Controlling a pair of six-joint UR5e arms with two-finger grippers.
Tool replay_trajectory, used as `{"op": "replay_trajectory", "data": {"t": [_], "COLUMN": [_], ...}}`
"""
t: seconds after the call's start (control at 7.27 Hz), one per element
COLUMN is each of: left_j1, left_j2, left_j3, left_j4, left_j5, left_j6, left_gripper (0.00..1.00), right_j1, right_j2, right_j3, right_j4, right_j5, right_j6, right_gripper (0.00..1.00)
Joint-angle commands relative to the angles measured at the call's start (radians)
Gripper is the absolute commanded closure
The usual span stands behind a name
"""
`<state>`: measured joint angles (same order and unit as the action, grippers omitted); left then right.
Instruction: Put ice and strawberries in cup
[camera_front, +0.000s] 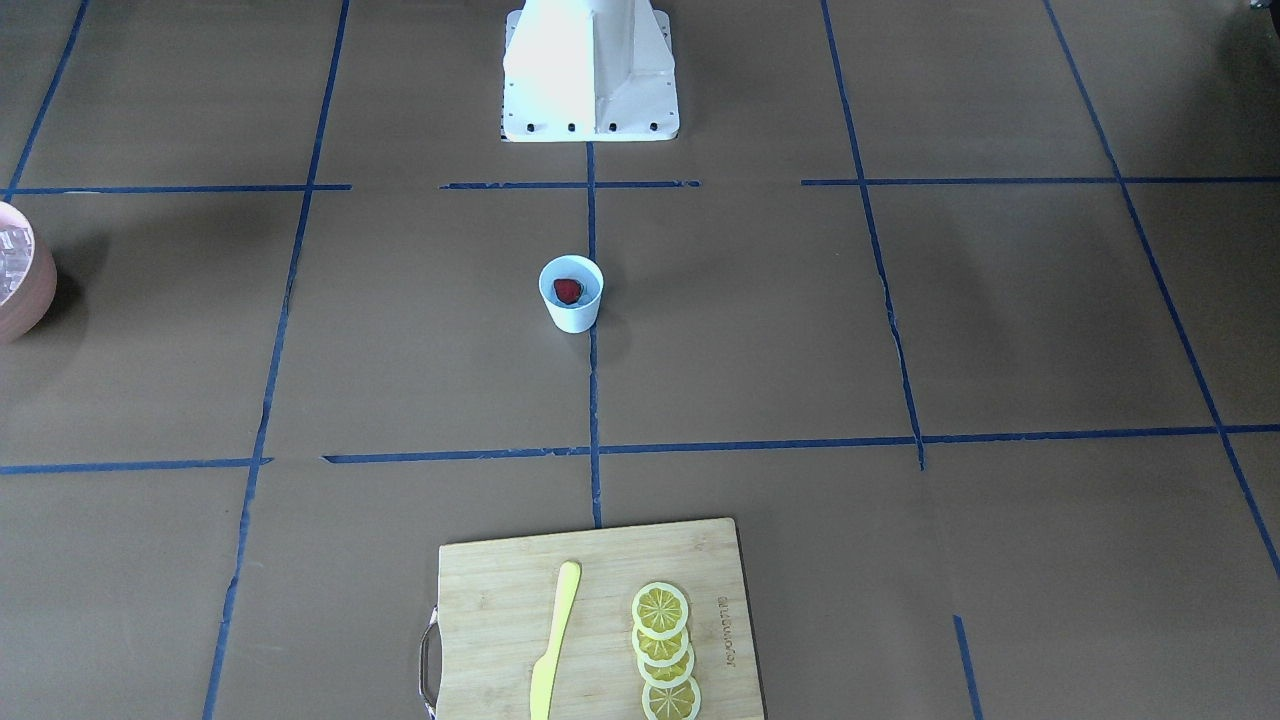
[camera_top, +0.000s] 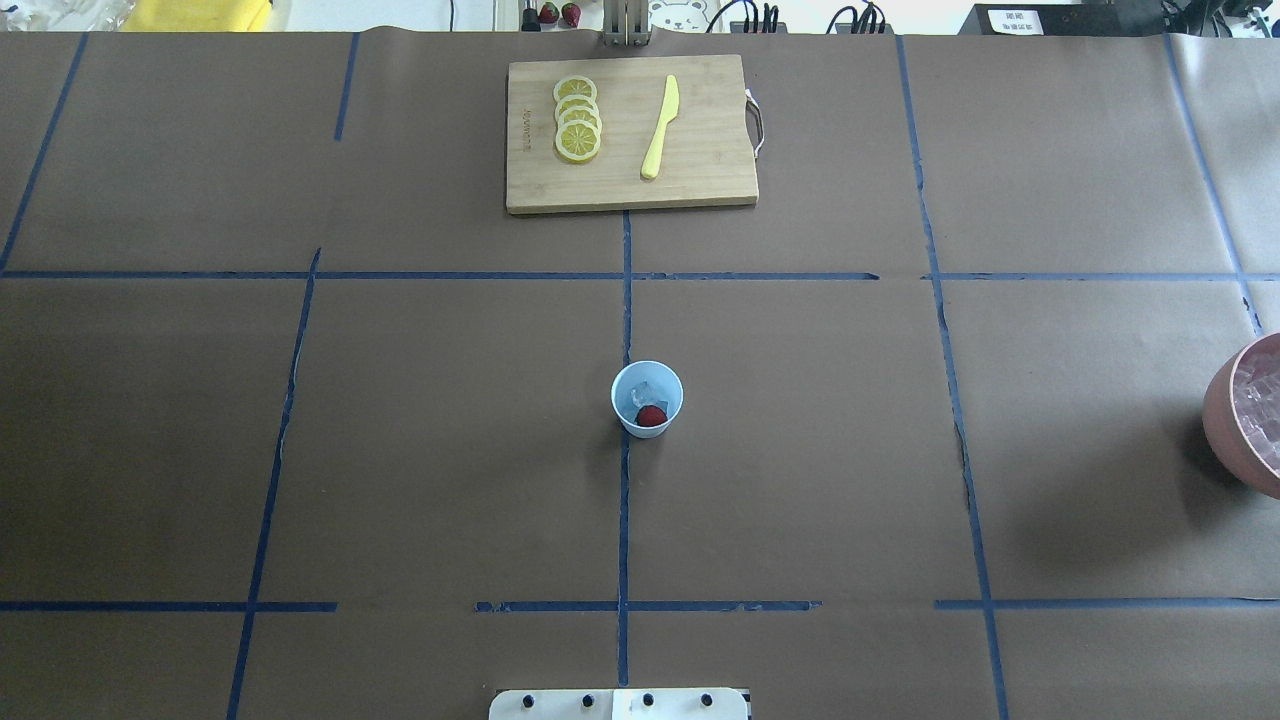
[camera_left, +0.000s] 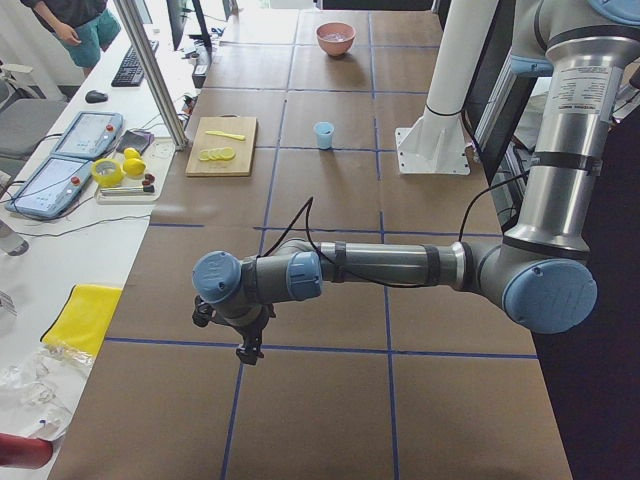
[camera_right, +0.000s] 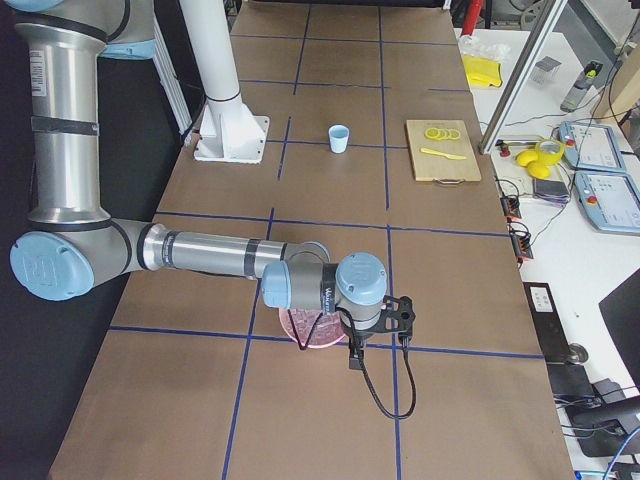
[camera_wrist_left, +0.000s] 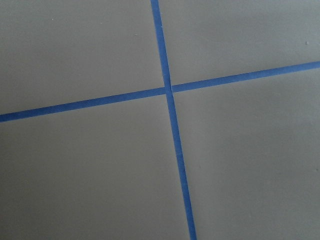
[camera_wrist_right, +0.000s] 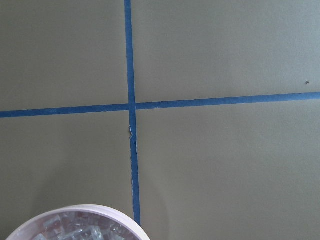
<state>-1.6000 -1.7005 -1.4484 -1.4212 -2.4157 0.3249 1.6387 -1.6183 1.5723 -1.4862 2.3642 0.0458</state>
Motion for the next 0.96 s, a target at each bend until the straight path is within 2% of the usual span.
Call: {"op": "replay_trajectory", "data": {"t": [0.0,0.14,0.41,0.69,0.83], "left_j1": [-0.027,-0.028,-0.029,-0.031,-0.029], "left_j2": [0.019,0.057,0.065,0.067,0.065], "left_j3": [-0.009,-0.038,-0.043,-0.041,-0.041], "left_j4": [-0.048,-0.080,-0.085,-0.155,-0.197], "left_j5": [0.003,0.004,0.004,0.017,0.079], "left_j6": [0.002,-0.004,-0.030,-0.139,-0.202], "left_gripper": [0.00,0.00,0.00,0.00,0.00], "right_j1": [0.000,0.000,0.000,-0.002,-0.002], "right_j2": [0.001,0.001,0.003,0.003,0.001], "right_j3": [0.008,0.017,0.028,0.028,0.028], "right_j4": [0.004,0.006,0.006,0.006,0.006], "right_j5": [0.000,-0.002,-0.002,-0.003,-0.003], "right_j6": [-0.001,-0.001,-0.001,0.000,0.000], "right_gripper": [0.00,0.00,0.00,0.00,0.00]}}
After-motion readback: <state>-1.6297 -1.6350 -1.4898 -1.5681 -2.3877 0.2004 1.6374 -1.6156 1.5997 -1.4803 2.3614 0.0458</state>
